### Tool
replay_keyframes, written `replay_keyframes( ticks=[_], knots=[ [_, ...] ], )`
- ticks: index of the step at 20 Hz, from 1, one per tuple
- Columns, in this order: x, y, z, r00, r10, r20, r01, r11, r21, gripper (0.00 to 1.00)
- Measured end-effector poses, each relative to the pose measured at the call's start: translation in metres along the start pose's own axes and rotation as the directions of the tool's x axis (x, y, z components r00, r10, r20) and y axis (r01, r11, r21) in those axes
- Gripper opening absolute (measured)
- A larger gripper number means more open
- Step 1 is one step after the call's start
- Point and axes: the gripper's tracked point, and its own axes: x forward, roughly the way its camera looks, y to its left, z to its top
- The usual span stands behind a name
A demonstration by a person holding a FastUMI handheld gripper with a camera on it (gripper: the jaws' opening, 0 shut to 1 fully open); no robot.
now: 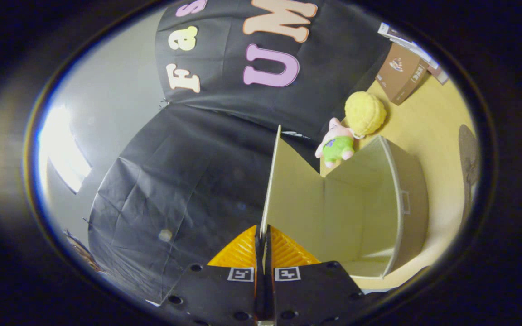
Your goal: Open the storage box then place both shoes into the box .Put the left shoe in first, then the right shoe, with the right side of both shoes facing outward in a uniform manner.
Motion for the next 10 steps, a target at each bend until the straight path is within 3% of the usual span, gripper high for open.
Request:
replay_keyframes(
  ticks=[10],
  knots=[
    [0.091,0.045,-0.059,0.991,0.044,-0.124,-0.050,0.998,-0.046,0.03]
  ],
)
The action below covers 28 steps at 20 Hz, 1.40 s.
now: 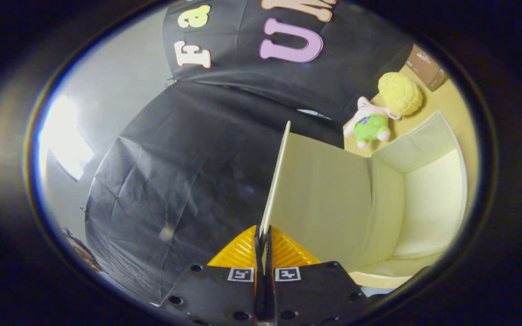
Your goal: Open the storage box then place both shoes into the box .Put the left shoe in first, then the right shoe, with the right side of both shoes facing outward in a uniform manner.
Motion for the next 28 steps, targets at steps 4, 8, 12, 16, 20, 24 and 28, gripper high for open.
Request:
replay_keyframes(
  ticks=[4,8,12,16,20,24,28],
  knots=[
    [0.035,0.000,-0.024,0.999,-0.010,-0.047,0.009,1.000,-0.025,0.05],
    [0.066,-0.008,-0.045,0.995,-0.044,-0.094,0.036,0.996,-0.084,0.12],
    [0.071,-0.021,-0.060,0.986,-0.096,-0.139,0.075,0.985,-0.153,0.40],
    [0.055,-0.026,-0.058,0.985,-0.120,-0.126,0.087,0.968,-0.236,0.71],
    [0.030,-0.033,-0.050,0.985,-0.154,-0.083,0.115,0.928,-0.354,0.95],
    [-0.005,-0.051,-0.027,0.977,-0.214,-0.002,0.189,0.868,-0.460,0.98],
    [-0.052,-0.068,0.001,0.961,-0.264,0.085,0.269,0.809,-0.523,0.99]
  ],
)
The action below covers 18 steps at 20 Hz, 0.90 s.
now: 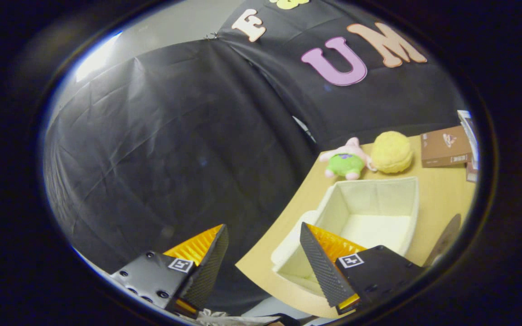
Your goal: Open the storage box then place both shoes into the box .Put the left shoe in first, then the right shoe, with the right side of both shoes facing outward in a uniform manner.
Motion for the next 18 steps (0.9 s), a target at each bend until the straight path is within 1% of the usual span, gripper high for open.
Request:
replay_keyframes(
  ticks=[4,10,15,18],
  knots=[
    [-0.040,-0.050,0.008,0.993,-0.112,0.044,0.115,0.990,-0.075,1.00],
    [-0.094,-0.127,0.012,0.961,-0.264,0.084,0.274,0.951,-0.143,1.00],
    [-0.131,-0.188,0.003,0.919,-0.380,0.105,0.394,0.889,-0.231,1.00],
    [-0.147,-0.225,-0.010,0.885,-0.452,0.113,0.465,0.845,-0.263,1.00]
  ],
)
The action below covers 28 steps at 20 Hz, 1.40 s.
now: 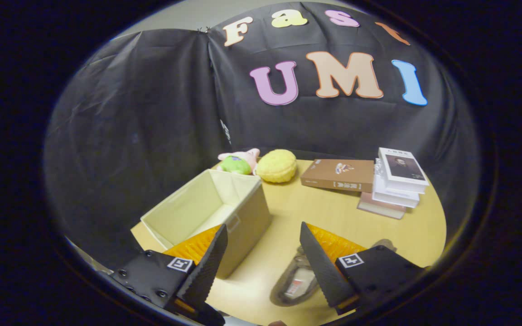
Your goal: Open the storage box then place both shoes into the box .Put the left shoe in first, then the right shoe, with the right side of both shoes facing outward in a uniform manner.
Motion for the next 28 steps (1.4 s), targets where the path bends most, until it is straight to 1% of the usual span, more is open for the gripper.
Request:
replay_keyframes(
  ticks=[3,7,10,12,13,17,22,24,27,28],
  knots=[
    [0.004,-0.029,-0.035,0.997,-0.063,-0.051,0.062,0.998,-0.016,1.00],
    [0.013,-0.056,-0.079,0.987,-0.096,-0.128,0.099,0.995,0.021,1.00],
    [0.020,-0.076,-0.109,0.973,-0.126,-0.195,0.137,0.990,0.045,1.00],
    [0.025,-0.084,-0.126,0.961,-0.129,-0.244,0.150,0.986,0.070,1.00],
    [0.026,-0.088,-0.134,0.955,-0.128,-0.267,0.153,0.985,0.074,0.98],
    [0.034,-0.093,-0.159,0.927,-0.113,-0.357,0.150,0.986,0.077,0.87],
    [0.043,-0.085,-0.167,0.908,-0.064,-0.413,0.131,0.982,0.138,0.72],
    [0.044,-0.079,-0.169,0.902,-0.049,-0.428,0.132,0.977,0.166,0.57],
    [0.042,-0.078,-0.171,0.885,-0.044,-0.464,0.149,0.970,0.193,0.35],
    [0.043,-0.081,-0.171,0.883,-0.055,-0.466,0.177,0.959,0.223,0.28]
  ],
)
